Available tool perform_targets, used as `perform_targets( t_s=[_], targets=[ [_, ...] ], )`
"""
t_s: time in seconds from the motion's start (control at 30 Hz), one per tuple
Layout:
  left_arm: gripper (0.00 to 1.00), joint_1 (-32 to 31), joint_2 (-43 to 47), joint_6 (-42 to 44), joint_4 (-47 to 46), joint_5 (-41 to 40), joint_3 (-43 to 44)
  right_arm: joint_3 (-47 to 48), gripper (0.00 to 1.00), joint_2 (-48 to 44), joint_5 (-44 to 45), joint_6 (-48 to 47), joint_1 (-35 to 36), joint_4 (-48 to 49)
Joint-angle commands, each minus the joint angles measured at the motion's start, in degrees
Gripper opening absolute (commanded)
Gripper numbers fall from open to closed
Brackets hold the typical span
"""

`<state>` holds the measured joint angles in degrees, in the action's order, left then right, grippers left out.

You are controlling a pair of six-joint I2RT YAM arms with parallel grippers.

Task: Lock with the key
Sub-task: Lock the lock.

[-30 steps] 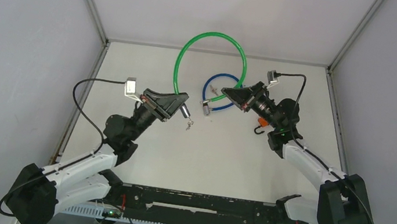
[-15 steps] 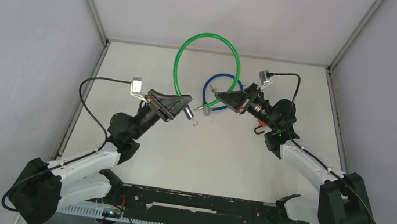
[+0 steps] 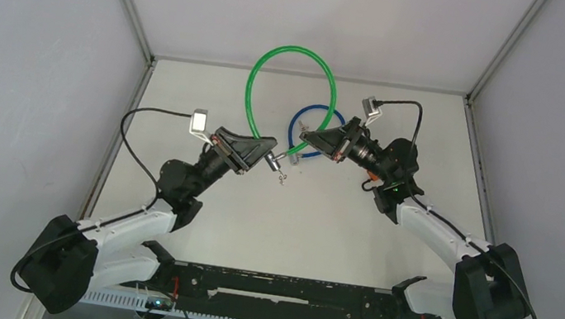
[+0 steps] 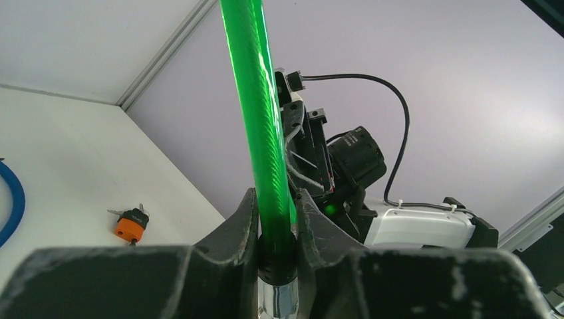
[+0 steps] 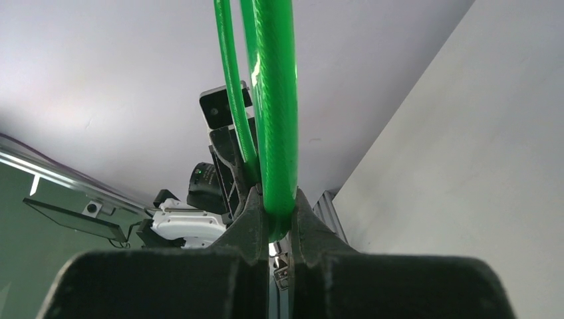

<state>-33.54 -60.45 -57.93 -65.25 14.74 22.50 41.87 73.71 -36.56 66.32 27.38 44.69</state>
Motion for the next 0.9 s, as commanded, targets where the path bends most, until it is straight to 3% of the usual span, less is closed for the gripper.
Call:
perform_targets(
  t_s=[0.0, 0.87],
  targets=[
    [0.0, -0.1, -0.2, -2.5, -7.3, 5.1, 3.2, 2.8, 0.0, 0.3, 1.0, -2.2, -0.8, 0.4],
    [0.0, 0.4, -4.2, -5.0, -9.7, 8.4, 4.3, 2.3, 0.0, -2.2, -1.7, -2.7, -2.0, 1.1]
  ],
)
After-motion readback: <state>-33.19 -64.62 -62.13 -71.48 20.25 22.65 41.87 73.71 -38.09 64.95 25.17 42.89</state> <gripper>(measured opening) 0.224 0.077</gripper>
